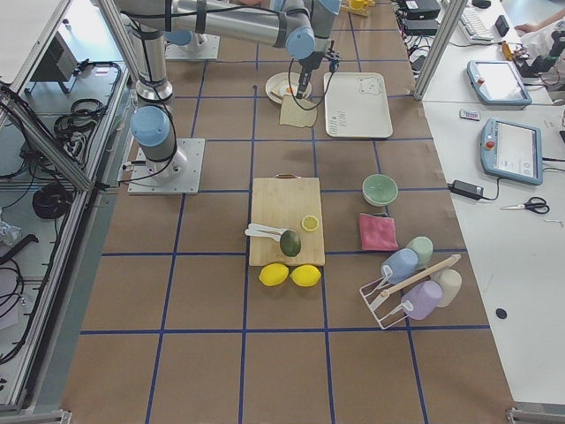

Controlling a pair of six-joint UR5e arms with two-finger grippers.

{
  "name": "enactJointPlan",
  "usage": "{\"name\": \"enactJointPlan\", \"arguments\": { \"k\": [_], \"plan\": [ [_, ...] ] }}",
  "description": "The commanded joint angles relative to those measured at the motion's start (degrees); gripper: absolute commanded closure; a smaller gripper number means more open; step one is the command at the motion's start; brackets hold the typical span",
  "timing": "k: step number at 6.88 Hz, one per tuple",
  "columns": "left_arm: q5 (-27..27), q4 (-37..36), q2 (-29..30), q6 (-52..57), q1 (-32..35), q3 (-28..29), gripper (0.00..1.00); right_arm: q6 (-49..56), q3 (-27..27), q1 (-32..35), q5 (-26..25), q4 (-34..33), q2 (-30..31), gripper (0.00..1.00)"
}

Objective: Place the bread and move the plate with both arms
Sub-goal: 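Lift the bread slice with the right gripper and carry it toward the plate, then lower the bread onto the egg toast and open the right gripper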

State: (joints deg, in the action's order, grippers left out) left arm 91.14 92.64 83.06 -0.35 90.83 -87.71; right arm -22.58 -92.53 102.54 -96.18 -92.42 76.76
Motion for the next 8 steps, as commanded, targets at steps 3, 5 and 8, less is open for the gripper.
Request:
{"name": "enactJointPlan", "arguments": {
  "k": [3, 5, 8],
  "plan": [
    [0.0, 0.0, 0.0, 0.0, 0.0, 0.0, 0.0, -16.7, 0.0, 11.4, 10.4, -8.5, -6.3, 1.0],
    [0.0, 0.0, 0.0, 0.0, 0.0, 0.0, 0.0, -21.4, 0.0, 14.4, 10.9, -10.8, -9.2, 1.0],
    [0.0, 0.0, 0.0, 0.0, 0.0, 0.0, 0.0, -21.3, -0.2, 15.1, 12.9, -11.6, -10.1, 1.0]
  ]
}}
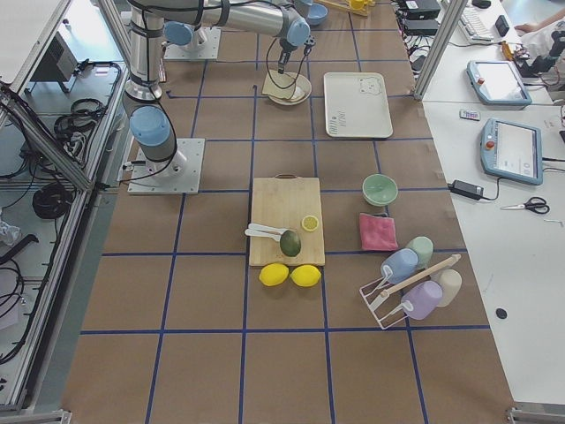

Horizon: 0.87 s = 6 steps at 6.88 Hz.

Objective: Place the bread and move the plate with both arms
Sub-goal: 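Lower the bread onto the egg toast and open the right gripper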

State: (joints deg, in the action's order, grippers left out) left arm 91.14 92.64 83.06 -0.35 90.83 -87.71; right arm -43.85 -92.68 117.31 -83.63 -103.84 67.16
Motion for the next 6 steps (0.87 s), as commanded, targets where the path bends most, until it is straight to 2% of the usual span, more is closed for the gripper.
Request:
{"name": "enactJointPlan", "arguments": {
  "k": [1, 3, 4, 6],
  "plan": [
    [0.0, 0.0, 0.0, 0.0, 0.0, 0.0, 0.0, 0.0, 0.0, 0.3, 0.4, -2.0, -1.0, 1.0],
    [0.0, 0.0, 0.0, 0.0, 0.0, 0.0, 0.0, 0.0, 0.4, 0.3, 1.0, -4.7, -1.5, 1.0],
    [0.0, 0.0, 0.0, 0.0, 0.0, 0.0, 0.0, 0.0, 0.4, 0.3, 1.3, -5.3, -1.7, 0.45],
    [0.0, 0.0, 0.0, 0.0, 0.0, 0.0, 0.0, -0.3, 0.5, 0.2, 1.4, -6.8, -1.2, 0.23]
  ]
}}
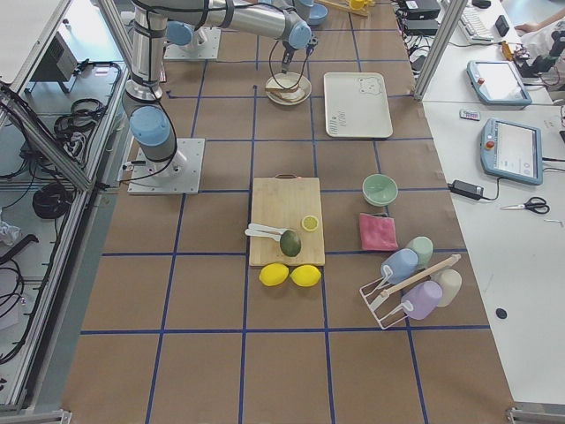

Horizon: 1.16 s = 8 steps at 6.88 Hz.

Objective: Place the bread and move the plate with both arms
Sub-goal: 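Raise the right gripper away while the left arm reaches toward the plate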

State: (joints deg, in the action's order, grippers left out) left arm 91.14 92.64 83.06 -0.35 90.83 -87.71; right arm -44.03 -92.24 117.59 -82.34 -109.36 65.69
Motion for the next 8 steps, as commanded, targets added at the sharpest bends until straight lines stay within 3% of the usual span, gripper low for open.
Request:
{"name": "enactJointPlan", "arguments": {
  "k": [1, 2, 4, 6, 8],
  "plan": [
    [0.0, 0.0, 0.0, 0.0, 0.0, 0.0, 0.0, 0.9, 0.2, -1.1, 0.0, -1.1, 0.7, 0.14],
    [0.0, 0.0, 0.0, 0.0, 0.0, 0.0, 0.0, 3.7, 0.0, -2.6, -0.6, -1.5, 2.7, 0.01],
    [-0.3, 0.1, 0.1, 1.0, 0.0, -0.1, 0.0, 12.2, -0.6, -8.4, -1.7, -0.4, 6.4, 0.0],
    [-0.4, -0.7, 0.1, 1.1, 0.0, -1.2, 0.0, 29.6, -0.6, -12.6, -5.2, 1.3, 10.9, 0.0],
    [-0.9, -0.6, 2.8, -0.3, 0.4, -1.8, 0.0, 36.4, -0.3, -18.3, -6.0, 9.2, 16.3, 0.0]
  ]
}}
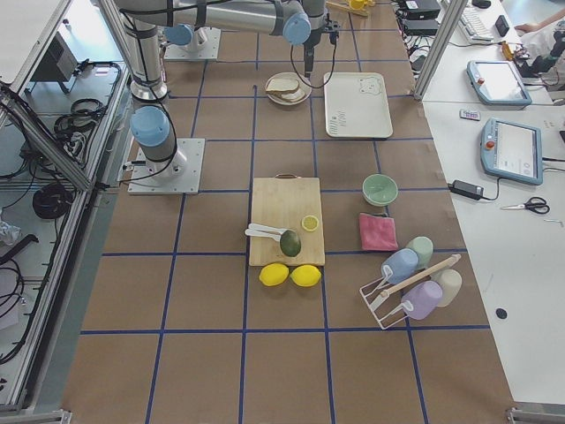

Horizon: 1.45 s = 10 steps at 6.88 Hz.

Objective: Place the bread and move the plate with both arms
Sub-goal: 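Raise the right gripper away while the left arm reaches toward the plate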

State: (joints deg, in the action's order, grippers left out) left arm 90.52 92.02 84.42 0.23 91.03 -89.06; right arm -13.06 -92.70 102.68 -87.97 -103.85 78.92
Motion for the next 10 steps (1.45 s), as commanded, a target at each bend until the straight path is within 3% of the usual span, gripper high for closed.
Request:
{"name": "enactJointPlan", "arguments": {
  "k": [1, 2, 4, 7, 8, 10],
  "plan": [
    [-2.7, -0.1, 2.6, -1.7, 0.3, -2.4, 0.0, 7.5, 0.3, -5.8, -1.0, 5.6, 6.2, 0.0],
    [-3.6, -1.2, 3.5, -4.9, 0.4, -5.6, 0.0, 7.4, 0.7, -6.4, -1.9, 6.4, 7.1, 0.0],
    [-3.7, -10.1, 5.5, -9.7, 2.6, -12.5, 0.0, 7.4, 2.3, -6.3, -1.9, 10.4, 7.4, 0.0],
    [-3.8, -29.3, 10.1, -14.5, 7.8, -25.4, 0.0, 7.5, 3.2, -6.3, -1.4, 9.9, 7.6, 0.0],
    [-8.3, -34.5, 12.6, -16.3, 7.8, -28.7, 0.0, 7.5, 3.2, -6.3, -1.7, 9.7, 7.7, 0.0],
    [-10.6, -36.0, 16.7, -17.6, 7.8, -29.6, 0.06, 7.5, 3.2, -6.3, -1.8, 9.6, 7.7, 0.0]
  ]
}}
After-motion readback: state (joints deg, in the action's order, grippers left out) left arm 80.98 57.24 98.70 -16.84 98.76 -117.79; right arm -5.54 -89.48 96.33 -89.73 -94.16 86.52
